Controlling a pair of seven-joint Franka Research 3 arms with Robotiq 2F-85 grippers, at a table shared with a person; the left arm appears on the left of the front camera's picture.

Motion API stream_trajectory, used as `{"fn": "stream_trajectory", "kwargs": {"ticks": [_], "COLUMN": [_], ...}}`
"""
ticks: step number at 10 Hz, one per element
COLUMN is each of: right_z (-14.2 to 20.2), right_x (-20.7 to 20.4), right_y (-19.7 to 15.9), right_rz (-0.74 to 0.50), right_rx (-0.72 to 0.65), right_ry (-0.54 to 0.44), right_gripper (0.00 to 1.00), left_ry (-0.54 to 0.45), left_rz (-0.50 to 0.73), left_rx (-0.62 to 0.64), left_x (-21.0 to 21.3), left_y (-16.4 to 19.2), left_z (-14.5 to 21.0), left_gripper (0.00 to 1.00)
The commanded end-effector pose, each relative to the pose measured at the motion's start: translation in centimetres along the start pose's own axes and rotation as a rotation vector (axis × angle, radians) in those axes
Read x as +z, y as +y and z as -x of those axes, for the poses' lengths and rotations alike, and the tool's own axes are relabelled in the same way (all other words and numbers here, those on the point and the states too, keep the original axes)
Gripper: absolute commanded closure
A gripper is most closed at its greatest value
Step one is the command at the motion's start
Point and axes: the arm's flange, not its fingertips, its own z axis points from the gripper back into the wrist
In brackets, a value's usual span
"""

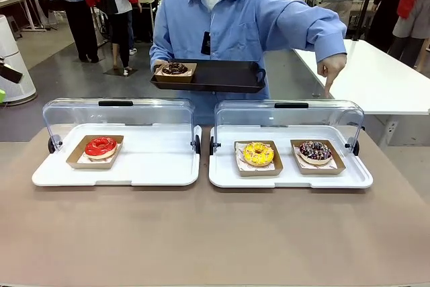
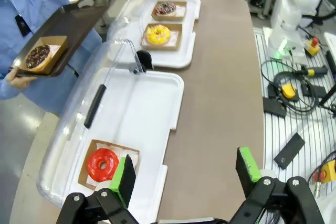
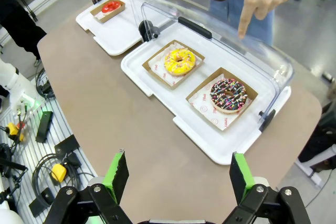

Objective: Provide the desired donut to the person.
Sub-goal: Pick up and lift the Paper togo box containing the Donut pointed at by the person.

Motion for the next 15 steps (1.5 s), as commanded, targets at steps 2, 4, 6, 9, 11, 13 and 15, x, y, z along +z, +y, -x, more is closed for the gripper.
{"fn": "stream_trajectory", "kwargs": {"ticks": [2,4,6,9,11,13,15], "right_z": [0.0,0.0,0.0,0.0,0.0,0.0,-1.7], "right_x": [-0.2,-0.2,-0.2,-0.2,-0.2,-0.2,0.0], "right_y": [-0.1,-0.1,-0.1,-0.1,-0.1,-0.1,1.3], "right_rz": [-0.021,-0.021,-0.021,-0.021,-0.021,-0.021,0.034], "right_rx": [0.011,0.011,0.011,0.011,0.011,0.011,0.052], "right_ry": [-0.026,-0.026,-0.026,-0.026,-0.026,-0.026,0.066], "right_gripper": [0.0,0.0,0.0,0.0,0.0,0.0,0.0], "left_ry": [-0.12,-0.167,-0.131,-0.131,-0.131,-0.131,-0.131], "left_rz": [-0.002,0.005,-0.007,-0.007,-0.007,-0.007,-0.007], "left_rx": [0.013,0.009,0.034,0.034,0.034,0.034,0.034], "left_x": [0.3,0.1,0.0,0.0,0.0,0.0,0.0], "left_y": [1.1,1.0,0.9,0.9,0.9,0.9,0.9], "left_z": [0.0,0.2,-0.2,-0.2,-0.2,-0.2,-0.2], "left_gripper": [0.0,0.0,0.0,0.0,0.0,0.0,0.0]}}
